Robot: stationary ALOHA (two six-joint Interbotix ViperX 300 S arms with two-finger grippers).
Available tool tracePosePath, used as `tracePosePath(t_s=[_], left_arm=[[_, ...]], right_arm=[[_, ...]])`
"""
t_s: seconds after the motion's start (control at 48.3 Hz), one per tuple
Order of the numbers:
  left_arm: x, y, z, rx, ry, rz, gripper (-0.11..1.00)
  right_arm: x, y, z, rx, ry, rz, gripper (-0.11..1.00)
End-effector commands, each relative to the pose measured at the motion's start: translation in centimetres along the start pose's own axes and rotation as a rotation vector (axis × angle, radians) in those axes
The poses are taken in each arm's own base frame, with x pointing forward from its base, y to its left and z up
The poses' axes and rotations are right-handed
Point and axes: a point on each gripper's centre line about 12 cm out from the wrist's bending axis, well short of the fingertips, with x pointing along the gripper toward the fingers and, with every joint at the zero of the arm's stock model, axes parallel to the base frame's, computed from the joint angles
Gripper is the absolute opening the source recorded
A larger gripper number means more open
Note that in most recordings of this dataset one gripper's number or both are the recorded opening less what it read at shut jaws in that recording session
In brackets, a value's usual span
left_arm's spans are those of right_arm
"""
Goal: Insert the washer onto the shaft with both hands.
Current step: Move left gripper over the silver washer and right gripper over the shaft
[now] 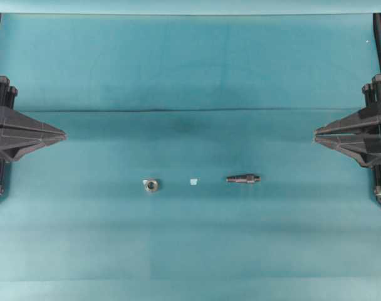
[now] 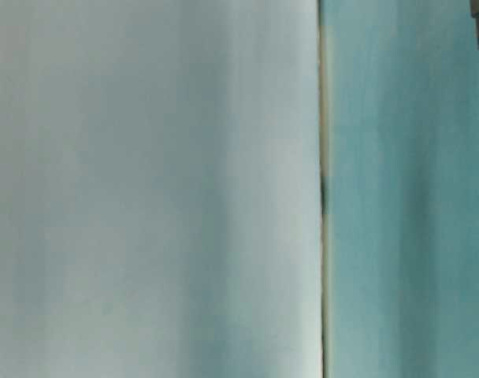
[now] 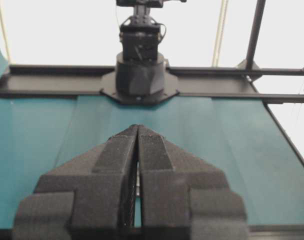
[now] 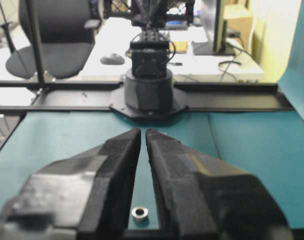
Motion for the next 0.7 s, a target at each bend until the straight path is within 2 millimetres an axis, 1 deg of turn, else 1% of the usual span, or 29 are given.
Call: tracePosePath(t_s=[0.0, 0.062, 0.207, 0.373, 0.538, 0.683], left_arm=[[1.1, 0.1, 0.1, -0.009, 0.055, 0.005, 0.02], [1.8, 0.2, 0.1, -0.018, 0.106, 0.008, 0.02], [3.1, 0.2, 0.6, -0.019, 0.181, 0.008, 0.02], [4.2, 0.1, 0.8, -0.017, 0.244, 0.007, 0.02], [5.4, 0.1, 0.0, -0.024, 0.368, 0.008, 0.02], [6.9, 0.1, -1.0, -0.019, 0.474, 0.009, 0.02]], right_arm=[[0.2, 0.0, 0.1, 0.008, 0.0, 0.0, 0.0], [0.2, 0.0, -0.1, 0.045, 0.026, -0.005, 0.02], [0.3, 0.0, -0.7, 0.114, 0.124, -0.012, -0.08], [0.4, 0.0, -1.6, 0.153, 0.269, -0.022, -0.1], [1.1, -0.1, -2.4, 0.155, 0.422, -0.036, -0.1], [2.4, -0.1, -3.4, 0.153, 0.554, -0.044, -0.1]])
